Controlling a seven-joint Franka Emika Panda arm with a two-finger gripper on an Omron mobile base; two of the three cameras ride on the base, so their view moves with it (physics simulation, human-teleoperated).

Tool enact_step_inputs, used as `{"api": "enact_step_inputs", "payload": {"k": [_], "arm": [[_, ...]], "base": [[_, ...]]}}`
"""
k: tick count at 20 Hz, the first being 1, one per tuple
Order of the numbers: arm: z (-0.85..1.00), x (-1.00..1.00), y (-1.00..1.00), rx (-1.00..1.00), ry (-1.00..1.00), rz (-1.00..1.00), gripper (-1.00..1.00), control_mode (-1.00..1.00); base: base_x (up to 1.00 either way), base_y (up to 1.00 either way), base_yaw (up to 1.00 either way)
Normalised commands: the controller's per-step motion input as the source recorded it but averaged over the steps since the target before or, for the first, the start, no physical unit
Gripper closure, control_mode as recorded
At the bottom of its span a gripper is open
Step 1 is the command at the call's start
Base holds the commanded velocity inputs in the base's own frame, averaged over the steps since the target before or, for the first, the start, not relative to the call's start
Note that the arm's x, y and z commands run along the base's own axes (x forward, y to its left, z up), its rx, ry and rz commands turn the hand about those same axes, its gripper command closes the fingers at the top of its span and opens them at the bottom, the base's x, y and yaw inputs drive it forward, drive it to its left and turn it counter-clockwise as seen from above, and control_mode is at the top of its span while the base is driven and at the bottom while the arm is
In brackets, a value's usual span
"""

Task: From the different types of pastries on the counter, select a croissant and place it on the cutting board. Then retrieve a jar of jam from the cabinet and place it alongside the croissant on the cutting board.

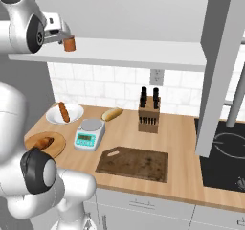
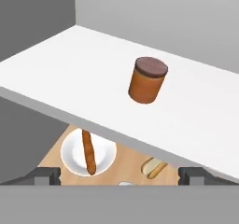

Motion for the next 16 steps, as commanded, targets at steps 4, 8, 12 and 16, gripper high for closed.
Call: {"api": "enact_step_inputs", "payload": {"k": [4,8,12,16], "arm": [[-0.33,0.37,0.0,-0.05,-0.05,0.0,-1.0,-1.0],[-0.07,0.37,-0.04,-0.02,-0.06,0.0,-1.0,-1.0],[0.0,0.39,-0.07,0.0,0.0,0.0,-1.0,-1.0],[0.0,0.27,-0.03,0.0,0.0,0.0,-1.0,-1.0]], "base": [[0.0,0.0,0.0],[0.0,0.0,0.0],[0.0,0.0,0.0],[0.0,0.0,0.0]]}}
